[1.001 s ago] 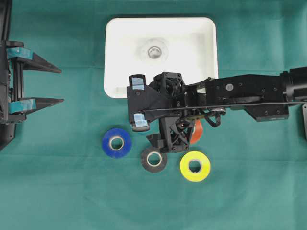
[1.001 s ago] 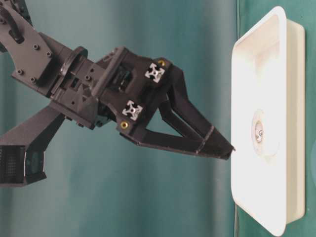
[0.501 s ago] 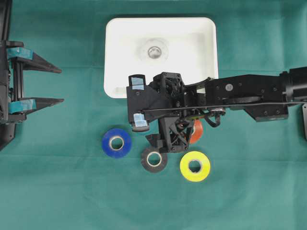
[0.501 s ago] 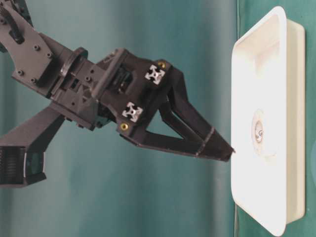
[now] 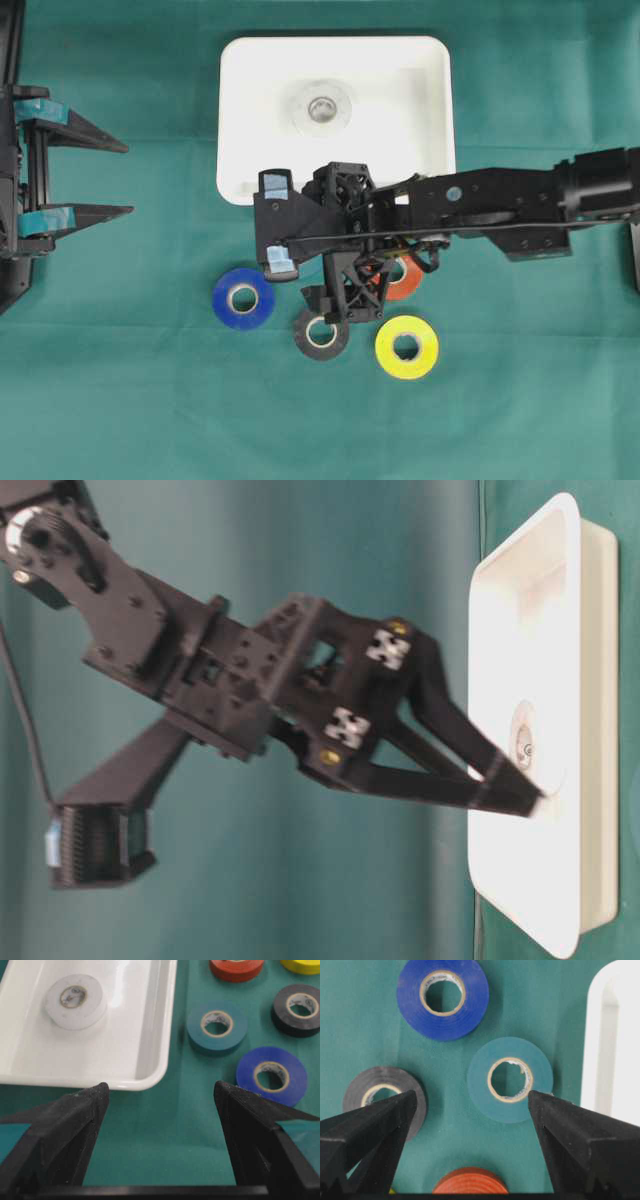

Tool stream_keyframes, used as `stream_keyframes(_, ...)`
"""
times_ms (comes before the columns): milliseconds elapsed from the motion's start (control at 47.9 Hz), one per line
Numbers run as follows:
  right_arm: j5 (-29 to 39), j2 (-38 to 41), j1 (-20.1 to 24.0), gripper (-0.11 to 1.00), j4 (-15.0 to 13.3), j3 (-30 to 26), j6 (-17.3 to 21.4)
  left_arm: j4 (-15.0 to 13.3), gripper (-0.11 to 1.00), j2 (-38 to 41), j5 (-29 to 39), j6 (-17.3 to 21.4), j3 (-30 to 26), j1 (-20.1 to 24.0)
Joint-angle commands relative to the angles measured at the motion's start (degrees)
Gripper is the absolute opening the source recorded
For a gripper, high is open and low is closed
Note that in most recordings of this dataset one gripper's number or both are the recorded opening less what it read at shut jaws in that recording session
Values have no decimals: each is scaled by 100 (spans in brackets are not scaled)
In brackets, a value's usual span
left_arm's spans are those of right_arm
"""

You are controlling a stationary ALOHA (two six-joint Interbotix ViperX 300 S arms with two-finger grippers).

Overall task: Pick up the tape from a random location and place it into the white case.
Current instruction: 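Lower the open right gripper toward the teal tape roll's center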

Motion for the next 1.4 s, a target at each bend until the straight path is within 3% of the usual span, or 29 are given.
stream_keyframes(0,-149,9,18,91,-9,-158,62,-9,82,44,-44,-9,-62,18)
stream_keyframes(1001,-1283,923,-79,91,-18,88,404,-9,82,44,-44,-9,-53,18)
stream_keyframes(1377,-1362,1134,-70,91,-18,88,536,-9,82,44,-44,-9,-53,18)
